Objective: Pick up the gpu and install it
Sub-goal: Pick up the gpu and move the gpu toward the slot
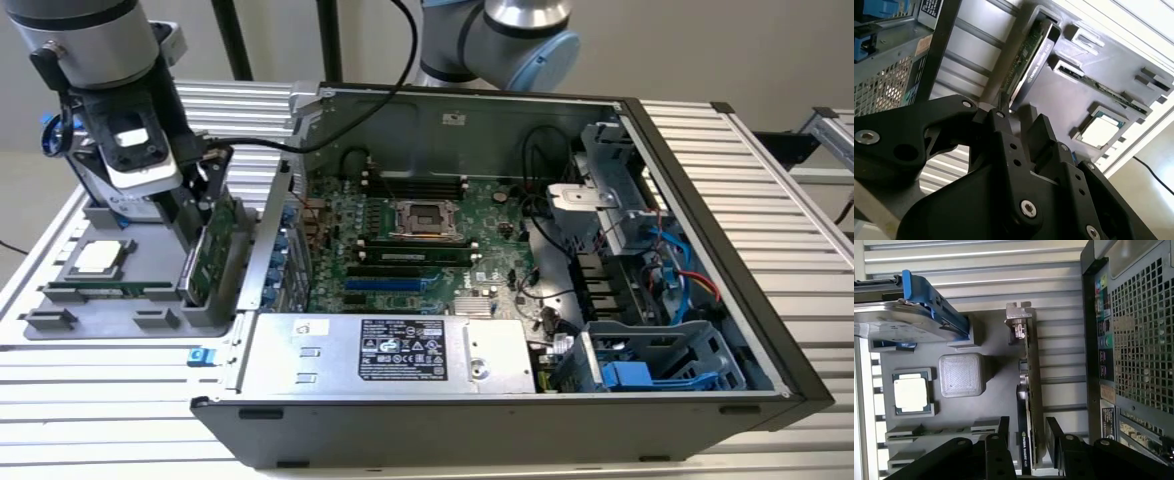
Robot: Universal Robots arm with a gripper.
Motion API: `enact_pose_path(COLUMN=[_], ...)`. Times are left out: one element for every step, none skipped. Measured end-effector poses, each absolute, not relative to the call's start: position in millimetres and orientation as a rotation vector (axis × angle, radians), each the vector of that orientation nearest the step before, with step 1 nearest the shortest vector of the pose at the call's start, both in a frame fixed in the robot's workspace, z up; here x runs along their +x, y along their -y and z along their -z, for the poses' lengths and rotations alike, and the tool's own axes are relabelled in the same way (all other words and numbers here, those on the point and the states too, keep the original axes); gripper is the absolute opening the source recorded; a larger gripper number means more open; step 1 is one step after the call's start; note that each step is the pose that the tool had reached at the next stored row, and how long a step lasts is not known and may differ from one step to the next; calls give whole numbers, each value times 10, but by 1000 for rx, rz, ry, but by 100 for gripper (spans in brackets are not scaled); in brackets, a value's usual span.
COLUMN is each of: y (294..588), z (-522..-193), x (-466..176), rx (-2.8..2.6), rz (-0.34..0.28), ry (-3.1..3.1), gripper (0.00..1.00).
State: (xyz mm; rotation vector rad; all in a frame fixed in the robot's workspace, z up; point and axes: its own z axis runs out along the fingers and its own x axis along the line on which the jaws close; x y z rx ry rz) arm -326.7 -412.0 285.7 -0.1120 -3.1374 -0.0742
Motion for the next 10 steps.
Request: enact_pose_path(y=[4126, 4132, 4137, 4141, 4144, 4147, 4149, 4151, 4153, 4154], z=[-2852, -2847, -2842, -2837, -2833, -2828, -2823, -2817, -2811, -2804], x=[-3266, -3265, -3264, -3263, -3264, -3264, -3264, -3264, -3263, -3264], rx=[-112, -112, -112, -112, -112, -112, -112, -111, -111, -110], rz=[74, 74, 74, 74, 74, 74, 74, 74, 74, 74], ry=[3137, 3137, 3137, 3137, 3137, 3137, 3137, 3137, 3137, 3137], gripper=[100, 100, 100, 100, 100, 100, 100, 100, 100, 100])
